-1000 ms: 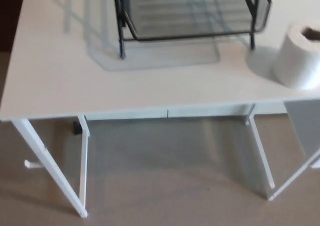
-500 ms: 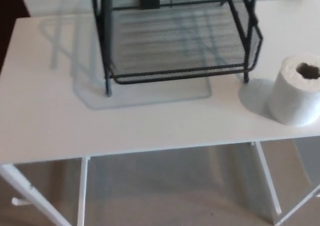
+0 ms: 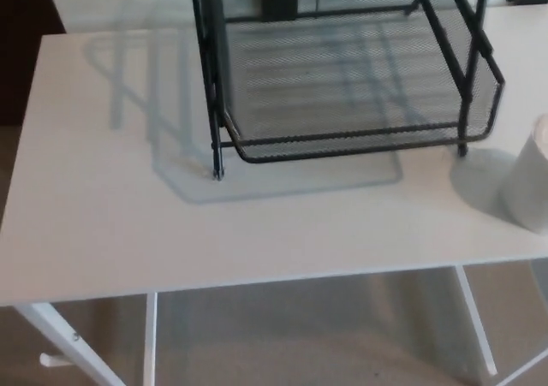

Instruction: The robot walks towards a desk on which a file tray is kept in the middle and a toilet paper roll is kept on its right. The robot uses its right hand to hook on finger in the gap of the roll and grabs it, lifts it and places it on the tray.

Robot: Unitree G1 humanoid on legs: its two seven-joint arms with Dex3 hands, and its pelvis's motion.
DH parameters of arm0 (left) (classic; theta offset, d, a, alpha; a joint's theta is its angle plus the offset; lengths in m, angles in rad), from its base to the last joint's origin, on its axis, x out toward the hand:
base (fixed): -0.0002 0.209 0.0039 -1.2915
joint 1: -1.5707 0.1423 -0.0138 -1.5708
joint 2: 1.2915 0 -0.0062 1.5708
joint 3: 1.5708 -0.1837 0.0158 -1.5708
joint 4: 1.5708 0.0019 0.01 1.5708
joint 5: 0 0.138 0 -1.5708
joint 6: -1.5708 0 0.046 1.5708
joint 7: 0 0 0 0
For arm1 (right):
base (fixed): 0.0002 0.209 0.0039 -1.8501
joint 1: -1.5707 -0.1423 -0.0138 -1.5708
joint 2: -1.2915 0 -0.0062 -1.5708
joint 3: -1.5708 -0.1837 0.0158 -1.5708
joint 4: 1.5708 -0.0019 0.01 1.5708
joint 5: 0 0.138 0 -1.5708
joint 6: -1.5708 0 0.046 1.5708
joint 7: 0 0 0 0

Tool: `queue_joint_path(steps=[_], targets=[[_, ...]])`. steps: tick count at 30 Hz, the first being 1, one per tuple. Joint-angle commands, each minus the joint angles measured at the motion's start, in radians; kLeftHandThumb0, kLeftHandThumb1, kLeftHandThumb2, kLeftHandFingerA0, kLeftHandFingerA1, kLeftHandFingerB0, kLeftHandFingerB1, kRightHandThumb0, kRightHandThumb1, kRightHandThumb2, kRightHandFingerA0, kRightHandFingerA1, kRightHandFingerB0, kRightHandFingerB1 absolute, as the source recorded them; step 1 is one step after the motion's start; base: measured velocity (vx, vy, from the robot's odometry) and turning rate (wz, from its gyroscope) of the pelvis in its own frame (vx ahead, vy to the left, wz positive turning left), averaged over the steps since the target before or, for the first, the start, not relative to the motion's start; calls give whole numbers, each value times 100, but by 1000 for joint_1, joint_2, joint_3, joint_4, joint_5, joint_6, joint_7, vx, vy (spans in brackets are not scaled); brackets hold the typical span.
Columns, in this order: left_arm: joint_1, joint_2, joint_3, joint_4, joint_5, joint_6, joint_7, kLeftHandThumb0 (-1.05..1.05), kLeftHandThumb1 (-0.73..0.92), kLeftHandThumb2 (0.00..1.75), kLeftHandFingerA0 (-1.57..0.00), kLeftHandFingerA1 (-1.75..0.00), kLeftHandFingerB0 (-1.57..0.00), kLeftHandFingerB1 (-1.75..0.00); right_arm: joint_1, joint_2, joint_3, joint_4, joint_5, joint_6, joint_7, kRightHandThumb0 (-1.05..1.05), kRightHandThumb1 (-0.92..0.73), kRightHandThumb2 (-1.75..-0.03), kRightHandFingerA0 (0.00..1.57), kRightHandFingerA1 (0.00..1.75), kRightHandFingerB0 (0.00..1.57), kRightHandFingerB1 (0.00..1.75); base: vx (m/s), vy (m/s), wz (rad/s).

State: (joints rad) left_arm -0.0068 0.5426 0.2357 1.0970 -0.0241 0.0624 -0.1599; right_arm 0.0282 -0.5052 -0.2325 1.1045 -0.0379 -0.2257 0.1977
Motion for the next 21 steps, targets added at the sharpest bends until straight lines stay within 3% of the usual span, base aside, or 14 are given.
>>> queue_joint_path(steps=[1,2,4,5,6,8,9,11,12,13,14,15,16,21], targets=[[-8,6,20,25,-21,-57,-23,-105,72,82,-55,-112,-46,-104,38,-29,-161,-67,194,50,125,-62,-72,-61,0,34,0,9,0,0,0],[-8,5,27,25,-26,-57,-21,-105,50,129,-80,-119,-64,-108,32,-29,-185,-85,210,78,118,-54,-74,-62,0,37,0,11,71,-15,8],[1,3,45,22,-40,-57,-24,-105,49,129,-73,-115,-55,-104,8,-25,-245,-65,251,100,127,-61,-71,-61,0,32,0,9,34,-8,3],[7,4,61,7,-57,-42,-41,-104,70,84,-48,-122,-39,-113,24,-6,-295,-153,298,155,96,-56,-64,-90,0,26,0,0,0,0,0],[10,6,67,1,-63,-32,-49,-93,47,124,-30,-87,-2,-71,53,13,-317,-224,305,142,60,-45,-65,-81,0,13,1,7,0,0,0],[29,4,74,-43,-72,-17,-63,-73,37,116,-27,-79,-12,-71,65,11,-346,-261,306,154,43,-55,-63,-90,0,34,0,7,0,0,0],[34,1,81,-62,-79,3,-58,-105,58,119,-52,-97,-42,-89,60,12,-381,-273,338,177,59,-48,-75,-62,0,59,0,11,0,0,0],[38,0,89,-82,-85,20,-56,-104,58,118,-51,-96,-38,-87,61,-8,-388,-285,313,180,50,-52,-61,-89,1,56,0,8,0,0,0],[32,0,88,-67,-80,9,-56,-101,75,77,-43,-103,-34,-94,53,-26,-396,-266,304,172,55,-53,-63,-90,1,53,0,6,0,0,0],[37,1,92,-74,-82,13,-60,-102,75,76,-43,-104,-32,-95,35,-42,-401,-234,297,165,62,-55,-63,-89,0,45,0,5,0,0,0],[44,-1,98,-96,-89,23,-66,-76,43,117,-30,-83,-7,-70,10,-66,-407,-189,287,140,72,-61,-63,-88,1,39,0,1,0,0,0],[45,-1,100,-110,-88,30,-65,-78,42,117,-33,-84,-8,-70,-6,-73,-423,-194,294,149,54,-54,-74,-62,0,42,0,9,0,0,0],[45,-2,91,-125,-75,27,-57,-83,45,120,-33,-86,-8,-71,-39,-105,-430,-204,290,152,46,-60,-60,-88,3,42,0,4,0,0,0],[54,-1,78,-148,-60,33,-63,-81,42,118,-33,-85,-14,-73,-180,-161,-436,-257,293,97,41,-73,-46,-92,6,63,0,37,0,0,0]])
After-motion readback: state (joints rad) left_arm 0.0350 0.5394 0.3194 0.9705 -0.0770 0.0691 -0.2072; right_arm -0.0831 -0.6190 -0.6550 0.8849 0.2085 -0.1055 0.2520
